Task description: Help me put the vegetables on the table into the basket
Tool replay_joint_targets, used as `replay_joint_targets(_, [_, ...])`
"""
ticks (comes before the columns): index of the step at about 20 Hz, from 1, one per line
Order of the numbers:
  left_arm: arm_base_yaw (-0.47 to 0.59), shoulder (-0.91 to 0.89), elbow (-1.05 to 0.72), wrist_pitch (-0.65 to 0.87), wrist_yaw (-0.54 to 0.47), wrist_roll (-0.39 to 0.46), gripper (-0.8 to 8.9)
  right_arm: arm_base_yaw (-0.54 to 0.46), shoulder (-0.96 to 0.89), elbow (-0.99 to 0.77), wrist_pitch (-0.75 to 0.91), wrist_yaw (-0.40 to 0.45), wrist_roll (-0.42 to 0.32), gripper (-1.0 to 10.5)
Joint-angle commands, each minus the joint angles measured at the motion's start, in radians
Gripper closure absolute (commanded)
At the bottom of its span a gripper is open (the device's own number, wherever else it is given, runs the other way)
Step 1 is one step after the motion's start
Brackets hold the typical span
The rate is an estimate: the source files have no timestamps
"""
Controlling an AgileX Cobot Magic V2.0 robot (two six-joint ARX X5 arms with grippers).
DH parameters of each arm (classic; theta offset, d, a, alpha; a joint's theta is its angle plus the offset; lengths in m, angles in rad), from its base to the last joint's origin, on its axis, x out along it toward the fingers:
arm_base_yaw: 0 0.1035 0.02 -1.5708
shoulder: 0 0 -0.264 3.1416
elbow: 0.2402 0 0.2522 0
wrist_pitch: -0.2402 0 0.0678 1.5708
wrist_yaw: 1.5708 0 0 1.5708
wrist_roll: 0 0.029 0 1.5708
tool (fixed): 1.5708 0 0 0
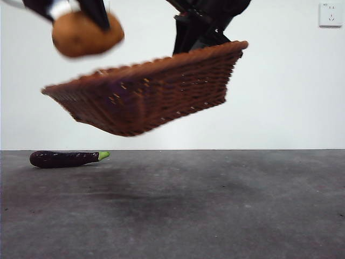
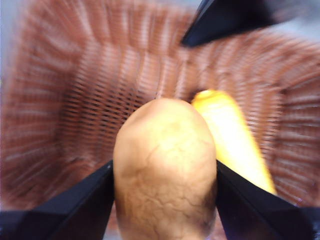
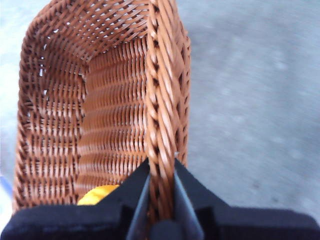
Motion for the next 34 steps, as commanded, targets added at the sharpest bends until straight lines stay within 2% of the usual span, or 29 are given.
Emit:
replay_joint_targets(1, [0.000, 0.075, -0.010, 0.041, -0.001, 0.012, 8.21, 0.009, 0.009, 0.001, 0.013, -0.011, 0.028, 9.6])
replay_joint_targets(7, [-0.019, 0.218, -0.010, 0.048, 0.010, 0.013, 8.21, 0.019, 0.009, 0.001, 0.029, -0.011, 0.041, 9.6])
replay_joint_targets(9, [-0.020, 0.246, -0.010, 0.049, 0.098, 0.012, 8.02, 0.019, 0.009, 0.001, 0.029, -0.008, 0.040, 9.6])
replay_joint_targets(12, [-0.020, 0.231, -0.010, 0.071, 0.109, 0.010, 5.50, 0.018, 0.009, 0.001, 0.029, -0.008, 0.040, 9.6])
replay_joint_targets(19, [-0.017, 0.180, -0.010, 0.039, 0.109, 0.013, 5.18, 0.018, 0.009, 0.001, 0.019, -0.009, 0.040, 9.6])
replay_joint_targets(21, [-0.017, 0.179, -0.010, -0.003, 0.109, 0.013, 3.91, 0.018, 0.009, 0.001, 0.022, -0.012, 0.040, 9.6])
replay_joint_targets(22, [-0.017, 0.179, -0.010, -0.009, 0.108, 0.012, 3.69, 0.018, 0.009, 0.001, 0.022, -0.013, 0.040, 9.6])
replay_joint_targets(26, [-0.011, 0.170, 0.010, -0.016, 0.101, 0.012, 3.69, 0.016, 0.008, 0.001, 0.020, -0.027, 0.032, 9.6])
replay_joint_targets(27, [0.003, 0.157, 0.032, -0.016, 0.095, 0.012, 3.69, 0.002, 0.002, 0.001, 0.018, -0.028, 0.028, 9.6])
replay_joint_targets(29, [0.031, 0.124, 0.098, -0.016, 0.022, 0.013, 3.69, -0.033, -0.013, 0.001, 0.011, -0.035, 0.020, 9.6])
replay_joint_targets(32, [0.103, 0.108, 0.245, -0.033, -0.091, 0.071, 3.70, -0.129, -0.061, 0.001, -0.020, -0.090, 0.002, 9.6])
replay_joint_targets(34, [0.158, 0.108, 0.299, -0.005, -0.108, 0.136, 3.71, -0.198, -0.107, 0.001, -0.055, -0.116, -0.027, 9.6])
